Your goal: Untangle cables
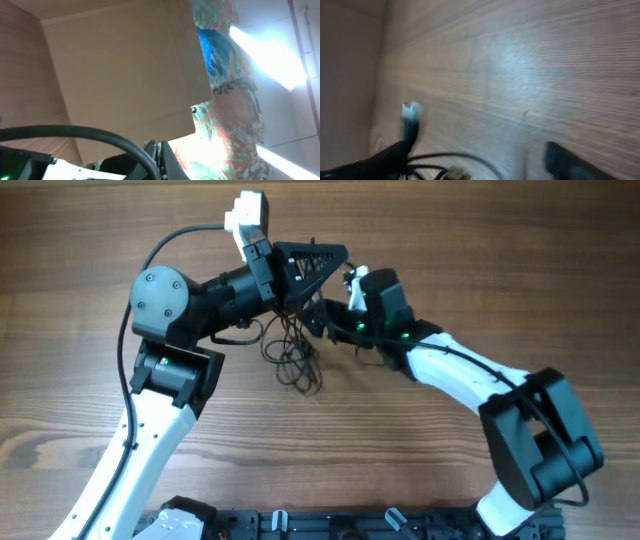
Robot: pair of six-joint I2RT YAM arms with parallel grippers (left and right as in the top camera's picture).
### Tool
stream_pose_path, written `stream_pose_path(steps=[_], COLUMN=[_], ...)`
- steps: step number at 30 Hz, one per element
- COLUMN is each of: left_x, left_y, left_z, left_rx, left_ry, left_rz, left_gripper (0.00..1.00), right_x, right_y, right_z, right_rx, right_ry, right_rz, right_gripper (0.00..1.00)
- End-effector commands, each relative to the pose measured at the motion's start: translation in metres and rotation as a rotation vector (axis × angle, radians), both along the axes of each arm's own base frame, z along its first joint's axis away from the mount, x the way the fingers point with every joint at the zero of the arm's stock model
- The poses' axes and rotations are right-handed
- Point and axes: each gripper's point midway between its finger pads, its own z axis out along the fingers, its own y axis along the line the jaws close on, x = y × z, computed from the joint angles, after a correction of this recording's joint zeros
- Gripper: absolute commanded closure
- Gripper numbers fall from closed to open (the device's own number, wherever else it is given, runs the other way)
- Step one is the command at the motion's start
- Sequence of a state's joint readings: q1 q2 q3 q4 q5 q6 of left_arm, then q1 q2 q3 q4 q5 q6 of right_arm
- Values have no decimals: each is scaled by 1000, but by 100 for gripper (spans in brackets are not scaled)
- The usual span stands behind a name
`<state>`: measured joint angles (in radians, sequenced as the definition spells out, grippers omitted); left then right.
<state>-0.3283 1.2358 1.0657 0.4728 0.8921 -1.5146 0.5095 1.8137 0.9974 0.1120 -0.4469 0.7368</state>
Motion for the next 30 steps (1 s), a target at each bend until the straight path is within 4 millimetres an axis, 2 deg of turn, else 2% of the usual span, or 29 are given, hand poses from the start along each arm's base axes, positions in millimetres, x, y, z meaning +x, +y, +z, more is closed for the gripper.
stream_pose_path(steps=[1,2,3,5,6,7,9,10,12,15,16,19,22,23,25,26,27,30], left_x=[-5,-1,3,17,21,25,28,28,29,33,33,39,59,66,75,76,76,74], left_y=[2,3,5,11,13,15,17,17,18,20,20,23,40,51,80,92,106,127], left_z=[10,7,3,-12,-16,-17,-17,-17,-13,-12,-12,-20,-66,-88,-134,-148,-162,-183], left_rx=[-8,5,13,34,39,37,33,32,24,18,18,56,181,240,350,390,447,574], left_ry=[-36,-39,-30,60,84,91,93,93,76,78,78,59,190,261,436,483,512,525], left_rz=[0,23,40,99,117,138,155,160,166,192,194,239,365,427,584,643,704,798], left_gripper=[96,96,96,96,96,96,96,96,96,96,96,96,96,96,96,96,96,96], right_x=[-13,-16,-16,-16,-16,-17,-19,-20,-27,-43,-45,-41,-29,-29,-29,-31,-37,-55], right_y=[21,23,23,21,19,13,5,2,-5,-2,0,0,-20,-30,-64,-76,-94,-126], right_z=[8,13,17,36,52,87,114,121,125,101,99,111,144,158,194,208,234,298], right_rx=[78,100,106,137,155,177,175,167,137,90,81,98,102,88,5,-17,-34,7], right_ry=[3,4,4,-28,-55,-127,-184,-196,-197,-100,-94,-140,-238,-279,-426,-476,-561,-752], right_rz=[105,125,121,136,137,131,95,80,78,100,102,93,5,-36,-162,-208,-265,-386], right_gripper=[67,95,96,96,96,96,96,96,96,96,96,96,95,96,95,95,95,95])
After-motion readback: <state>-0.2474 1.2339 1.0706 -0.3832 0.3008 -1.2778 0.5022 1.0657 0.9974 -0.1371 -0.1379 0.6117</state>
